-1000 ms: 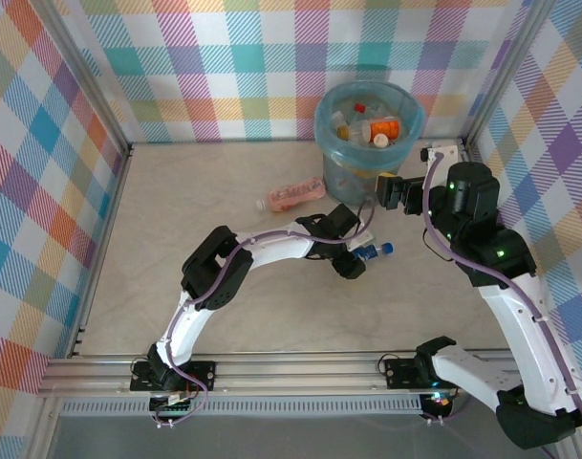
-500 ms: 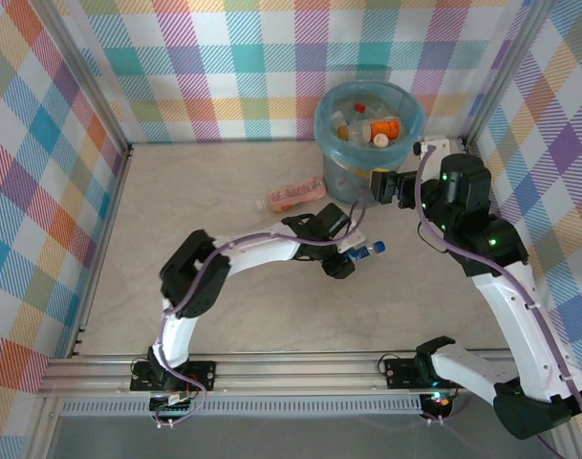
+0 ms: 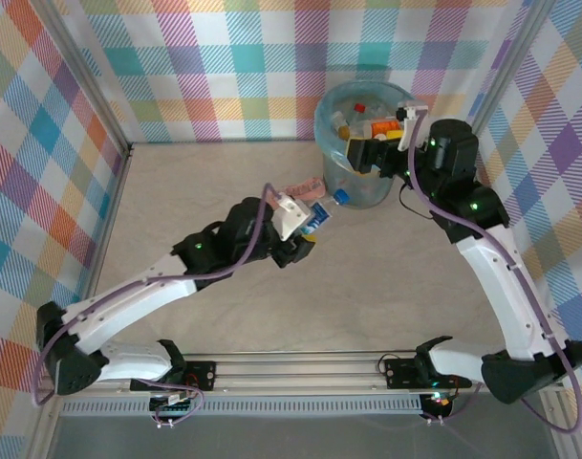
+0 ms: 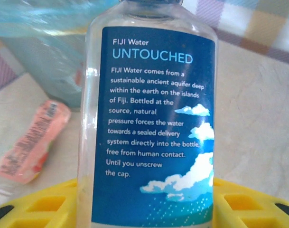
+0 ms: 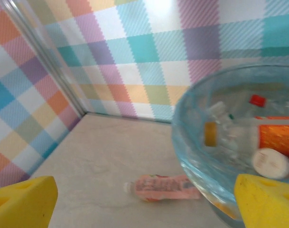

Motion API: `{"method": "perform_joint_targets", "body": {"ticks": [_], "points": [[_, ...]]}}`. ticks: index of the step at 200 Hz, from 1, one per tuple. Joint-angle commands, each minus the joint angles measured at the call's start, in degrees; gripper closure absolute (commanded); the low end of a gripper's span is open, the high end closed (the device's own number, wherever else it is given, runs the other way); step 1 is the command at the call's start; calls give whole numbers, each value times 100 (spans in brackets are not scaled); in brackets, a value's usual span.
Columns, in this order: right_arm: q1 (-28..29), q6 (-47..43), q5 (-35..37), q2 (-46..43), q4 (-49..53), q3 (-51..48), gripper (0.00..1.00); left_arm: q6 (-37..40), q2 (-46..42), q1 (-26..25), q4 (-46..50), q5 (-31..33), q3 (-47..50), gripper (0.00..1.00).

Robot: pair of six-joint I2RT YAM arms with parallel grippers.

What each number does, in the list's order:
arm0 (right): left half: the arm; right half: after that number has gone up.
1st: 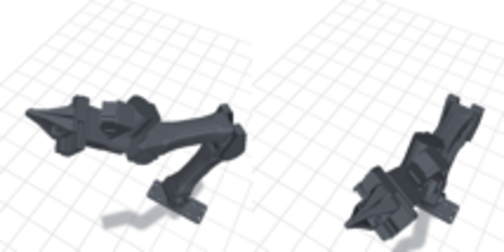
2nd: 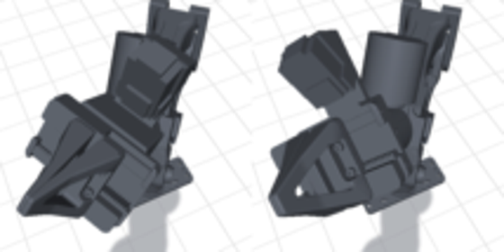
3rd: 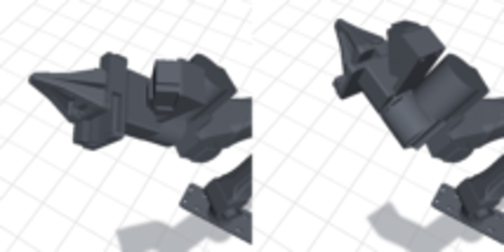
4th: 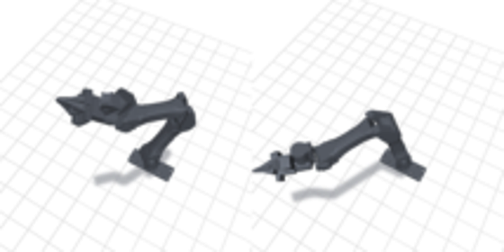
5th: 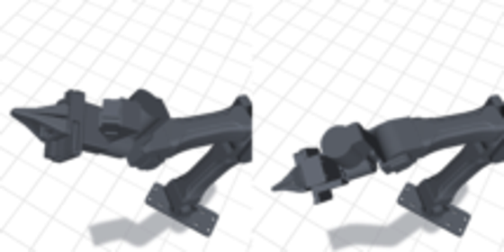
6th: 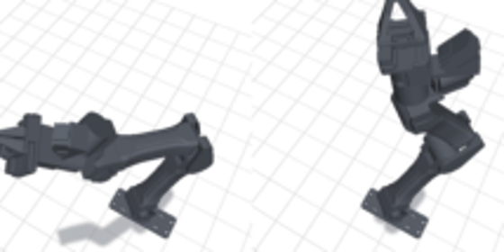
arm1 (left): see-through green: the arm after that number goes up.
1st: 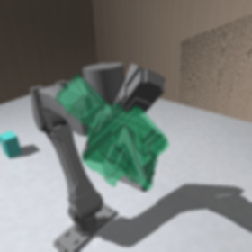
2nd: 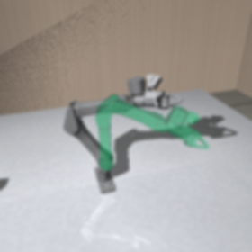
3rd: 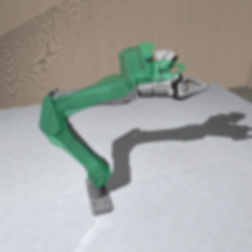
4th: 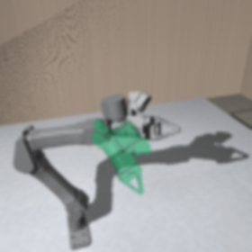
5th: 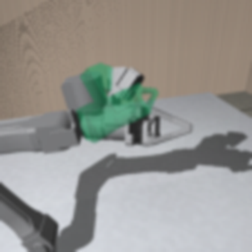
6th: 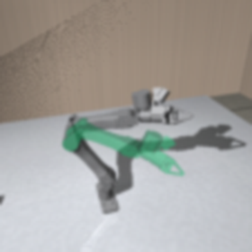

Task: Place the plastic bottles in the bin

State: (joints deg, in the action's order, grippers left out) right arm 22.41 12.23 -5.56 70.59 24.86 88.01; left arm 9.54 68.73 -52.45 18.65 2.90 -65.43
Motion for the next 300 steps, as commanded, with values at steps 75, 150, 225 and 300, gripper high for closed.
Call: {"method": "perform_joint_targets", "body": {"ticks": [75,150,225,300], "points": [[619,159,-1358,500,-563,347,4,-701,-1136,380,-542,1221,816,47],[745,219,-1477,752,-686,621,4,-817,-1426,631,-783,853,971,47],[1092,-146,-2138,1042,-825,986,1,-769,-1701,632,-806,158,818,47],[1098,407,-2808,1226,-776,1748,0,-787,-1698,638,-934,-433,267,47]]}}
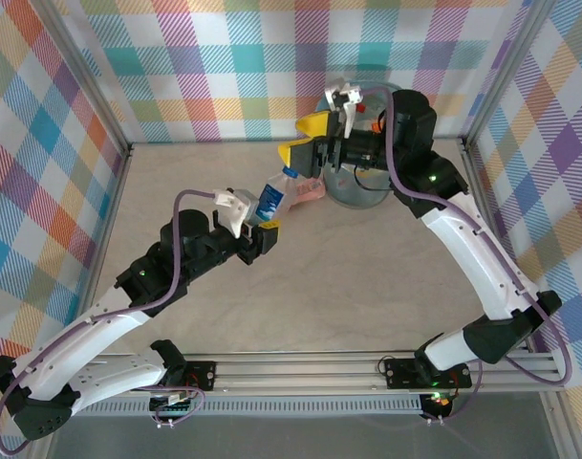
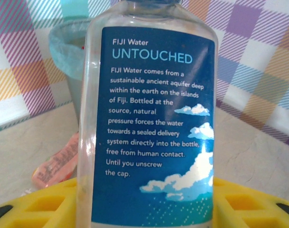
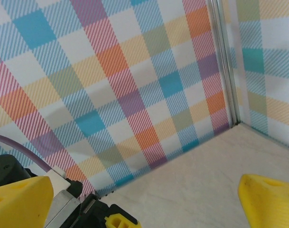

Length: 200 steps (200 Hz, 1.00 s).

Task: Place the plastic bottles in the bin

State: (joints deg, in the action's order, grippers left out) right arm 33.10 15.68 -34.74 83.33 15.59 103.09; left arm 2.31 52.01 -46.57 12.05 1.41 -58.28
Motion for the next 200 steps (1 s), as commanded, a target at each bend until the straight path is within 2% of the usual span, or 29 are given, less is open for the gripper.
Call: {"method": "perform_joint_targets", "body": {"ticks": [1,33,70,86,114,164,182,200], "points": [[29,55,131,-55,157,239,0,-64,-20,51,-274,-287,-461,47],[25,68,591,-65,627,391,0,-80,-15,50,-390,-443,-524,47],[29,-60,78,3,815,397,2,-212,24,47,-555,-554,-469,48],[21,-56,-290,122,812,460,14,-247,44,50,-537,-511,-499,48],[30,62,-966,400,886,726,28,-274,58,48,-572,-507,-524,48],[45,157,-1745,667,600,794,43,-341,119,44,-465,-440,-641,48],[47,184,-1934,840,692,1042,56,-358,66,43,-428,-390,-643,47],[47,238,-2056,996,824,1297,78,-362,47,44,-430,-341,-608,46]]}}
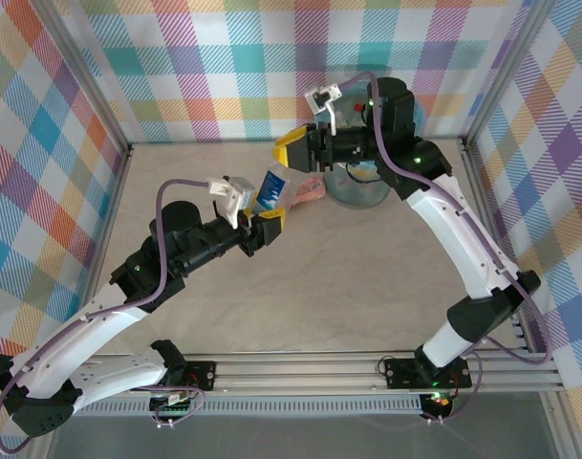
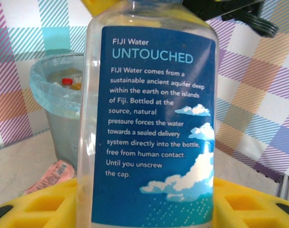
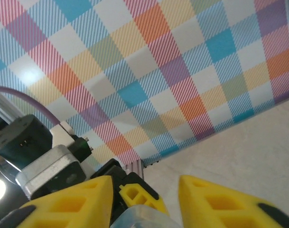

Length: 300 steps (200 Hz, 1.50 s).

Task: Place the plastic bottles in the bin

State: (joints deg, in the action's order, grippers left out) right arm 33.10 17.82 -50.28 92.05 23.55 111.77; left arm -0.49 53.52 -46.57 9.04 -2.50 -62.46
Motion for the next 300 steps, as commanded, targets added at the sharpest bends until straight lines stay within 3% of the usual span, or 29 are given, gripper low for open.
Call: {"method": "perform_joint_targets", "body": {"ticks": [1,28,58,101,154,200,213,245,271,300], "points": [[47,26,-501,126,32,436,79,-83,-104,48,-129,53,-189,46],[47,-6,-321,61,105,438,91,-100,-59,43,-79,152,-227,40],[47,-196,454,-112,321,423,100,-135,-141,50,-90,347,-165,25],[-45,-299,1934,-163,866,874,100,-107,-434,49,-135,705,27,6],[-275,-555,2788,59,1190,1515,100,-73,-713,49,103,770,22,3],[-300,-1940,5283,889,1499,2797,100,-171,-1017,49,291,908,149,3],[-300,-2484,6314,1351,1452,3263,100,-183,-1035,45,429,955,117,3],[-304,-3998,8084,2536,978,4211,100,-201,-1062,47,635,1039,77,3],[-312,-4995,8719,3017,220,4222,100,-288,-1063,46,804,1027,67,3],[-387,-5724,8966,3428,-301,4222,100,-330,-1065,47,919,983,91,3]]}}
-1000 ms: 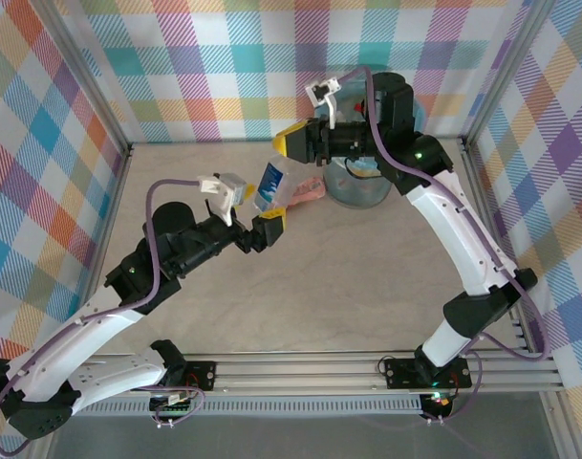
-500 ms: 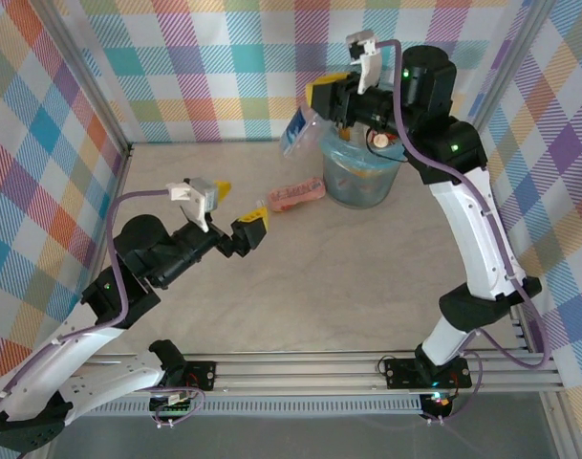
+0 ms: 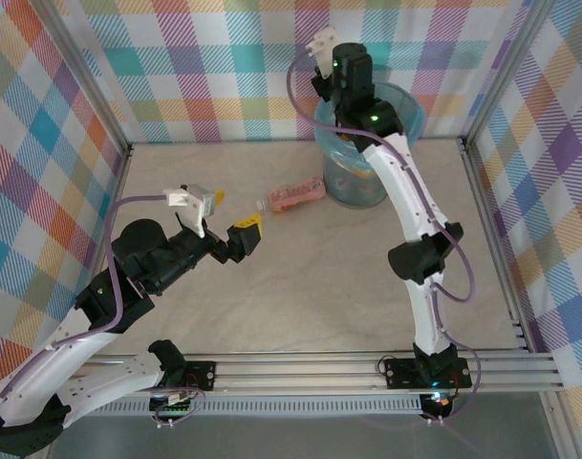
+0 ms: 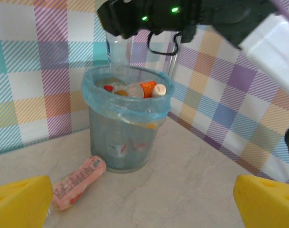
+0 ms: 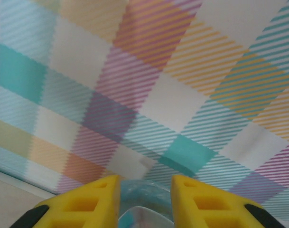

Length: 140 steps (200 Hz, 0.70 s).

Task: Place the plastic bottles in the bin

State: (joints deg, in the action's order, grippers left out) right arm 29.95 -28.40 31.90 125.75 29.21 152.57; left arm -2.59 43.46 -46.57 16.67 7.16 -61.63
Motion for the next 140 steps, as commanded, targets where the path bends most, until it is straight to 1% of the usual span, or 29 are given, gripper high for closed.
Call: {"method": "perform_joint_targets", "body": {"ticks": [1,36,40,51,61,87,94,105,109,131,134,140], "points": [[-79,-1121,747,69,-866,141,100,-119,-58,49,159,15,9,3],[-195,-1678,835,482,-1003,123,100,-119,-82,50,189,43,62,3],[-205,-1748,999,512,-1005,124,100,-119,-83,47,173,45,86,3],[-245,-1877,1134,579,-1010,102,99,-141,-92,46,138,62,132,3],[-293,-1914,1209,576,-1071,-27,97,-154,-86,49,97,72,166,3],[-443,-1888,1213,400,-1371,-692,97,-115,-81,49,34,-49,175,3],[-472,-1886,1206,381,-1377,-766,98,-114,-92,50,26,-68,177,3],[-473,-1914,1197,401,-1431,-788,96,-110,-118,50,43,-80,175,3],[-473,-1915,1183,413,-1417,-774,93,-110,-126,45,47,-83,177,3],[-473,-1923,1134,475,-1317,-763,69,-125,-178,47,64,-48,203,2],[-471,-1911,1134,481,-1295,-752,62,-132,-180,51,70,-48,204,3],[-469,-1862,1154,487,-1253,-747,39,-144,-193,45,77,-37,204,3]]}}
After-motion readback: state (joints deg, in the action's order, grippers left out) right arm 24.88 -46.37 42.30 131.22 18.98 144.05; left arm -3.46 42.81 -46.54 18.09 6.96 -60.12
